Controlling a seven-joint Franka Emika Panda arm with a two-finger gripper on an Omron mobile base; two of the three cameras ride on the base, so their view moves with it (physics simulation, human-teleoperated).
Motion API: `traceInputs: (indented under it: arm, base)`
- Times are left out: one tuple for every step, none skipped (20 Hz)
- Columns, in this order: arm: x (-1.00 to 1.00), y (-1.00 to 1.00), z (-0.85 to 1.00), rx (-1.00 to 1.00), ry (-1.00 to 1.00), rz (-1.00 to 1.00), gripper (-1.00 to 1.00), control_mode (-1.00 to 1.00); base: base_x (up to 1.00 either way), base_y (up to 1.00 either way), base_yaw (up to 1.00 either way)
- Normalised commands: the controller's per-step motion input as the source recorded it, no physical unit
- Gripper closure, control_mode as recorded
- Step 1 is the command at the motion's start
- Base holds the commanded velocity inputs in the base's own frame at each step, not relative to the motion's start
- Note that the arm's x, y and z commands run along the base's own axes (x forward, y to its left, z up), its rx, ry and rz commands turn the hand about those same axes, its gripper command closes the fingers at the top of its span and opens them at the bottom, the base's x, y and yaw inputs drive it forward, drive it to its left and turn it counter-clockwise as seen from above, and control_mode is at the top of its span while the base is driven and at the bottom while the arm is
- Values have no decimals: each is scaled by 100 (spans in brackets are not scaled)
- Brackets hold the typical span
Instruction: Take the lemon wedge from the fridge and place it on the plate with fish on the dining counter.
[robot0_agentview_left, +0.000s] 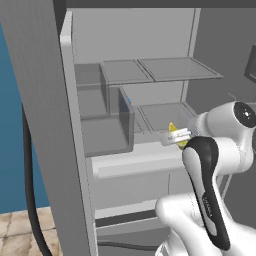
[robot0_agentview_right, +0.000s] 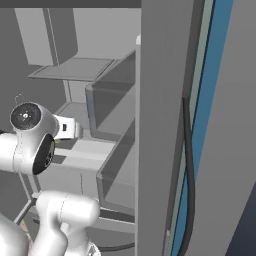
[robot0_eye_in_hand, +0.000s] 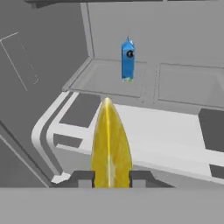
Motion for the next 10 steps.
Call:
traceInputs:
  arm:
    - [0, 0, 0, 0, 0, 0, 100, 100]
    - [0, 0, 0, 0, 0, 0, 100, 100]
    - [0, 0, 0, 0, 0, 0, 100, 100]
    - [0, 0, 0, 0, 0, 0, 100, 100]
    - [0, 0, 0, 0, 0, 0, 100, 100]
    - [0, 0, 0, 0, 0, 0, 100, 100]
    - [0, 0, 0, 0, 0, 0, 100, 100]
    - [0, 0, 0, 0, 0, 0, 100, 100]
    - [0, 0, 0, 0, 0, 0, 100, 100]
    - [0, 0, 0, 0, 0, 0, 100, 100]
  base:
    - [-100, -12, 13]
    - [-100, -13, 16]
    - [-100, -19, 18]
    - [-100, -23, 22]
    - [-100, -23, 27]
    - [-100, -16, 35]
    - [-100, -12, 43]
    - [-100, -12, 49]
    - [-100, -3, 56]
    - [-96, 0, 65]
